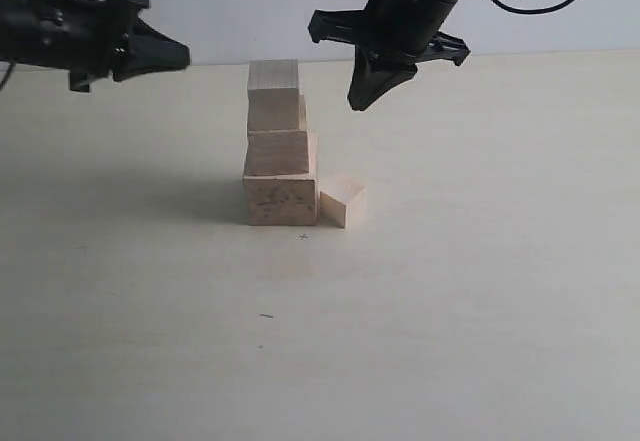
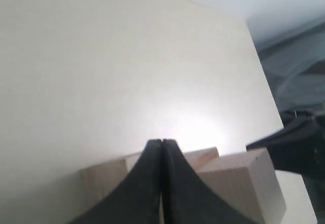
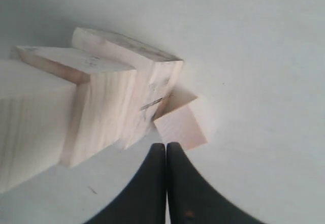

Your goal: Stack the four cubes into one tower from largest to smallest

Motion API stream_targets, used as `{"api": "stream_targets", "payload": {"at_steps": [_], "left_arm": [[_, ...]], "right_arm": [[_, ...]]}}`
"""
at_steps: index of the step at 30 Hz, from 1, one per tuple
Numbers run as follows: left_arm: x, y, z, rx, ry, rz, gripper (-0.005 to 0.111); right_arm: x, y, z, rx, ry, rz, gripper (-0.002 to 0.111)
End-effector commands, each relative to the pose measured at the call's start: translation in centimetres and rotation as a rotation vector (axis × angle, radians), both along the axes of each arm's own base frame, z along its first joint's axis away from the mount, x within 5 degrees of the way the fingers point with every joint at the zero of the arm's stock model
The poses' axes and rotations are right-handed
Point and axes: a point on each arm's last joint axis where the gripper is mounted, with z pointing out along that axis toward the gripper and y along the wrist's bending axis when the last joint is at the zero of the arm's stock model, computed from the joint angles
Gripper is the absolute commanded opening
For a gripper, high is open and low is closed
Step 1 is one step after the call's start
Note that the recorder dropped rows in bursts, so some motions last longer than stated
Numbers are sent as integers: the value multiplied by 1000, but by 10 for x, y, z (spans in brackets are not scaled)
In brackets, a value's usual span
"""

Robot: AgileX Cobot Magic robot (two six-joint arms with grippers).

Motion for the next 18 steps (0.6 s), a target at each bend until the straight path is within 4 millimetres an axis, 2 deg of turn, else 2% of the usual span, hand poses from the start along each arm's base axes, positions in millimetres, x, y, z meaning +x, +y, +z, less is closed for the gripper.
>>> {"api": "stream_targets", "payload": {"at_steps": [1, 5, 6, 9, 10, 11, 13, 14, 15, 16, 17, 18], "left_arm": [[-1, 51, 43, -31, -75, 210, 0], [-20, 95, 94, -5, -195, 380, 0], [-37, 113, 120, 41, -275, 449, 0], [-73, 127, 156, 85, -376, 582, 0], [-103, 128, 177, 104, -455, 687, 0], [-117, 128, 182, 124, -485, 734, 0], [-157, 133, 191, 221, -593, 941, 0], [-179, 140, 193, 234, -635, 1120, 0], [-203, 148, 192, 172, -650, 1308, 0], [-230, 152, 191, 153, -680, 1443, 0], [-241, 150, 188, 231, -708, 1445, 0], [-253, 142, 182, 405, -763, 1338, 0]], "right_arm": [[1, -9, 2, -32, -87, 180, 0], [3, -9, -5, -44, -110, 277, 0], [4, -11, -12, -70, -106, 304, 0], [4, -18, -31, -170, -76, 366, 0], [-1, -29, -47, -289, -29, 400, 0], [-3, -36, -55, -361, 0, 401, 0], [0, -56, -69, -535, -12, 165, 0], [2, -64, -74, -612, -30, 18, 0], [2, -65, -76, -616, -55, -14, 0], [2, -60, -80, -566, -89, 31, 0], [1, -55, -80, -518, -99, 84, 0], [-1, -43, -79, -398, -122, 160, 0]]}}
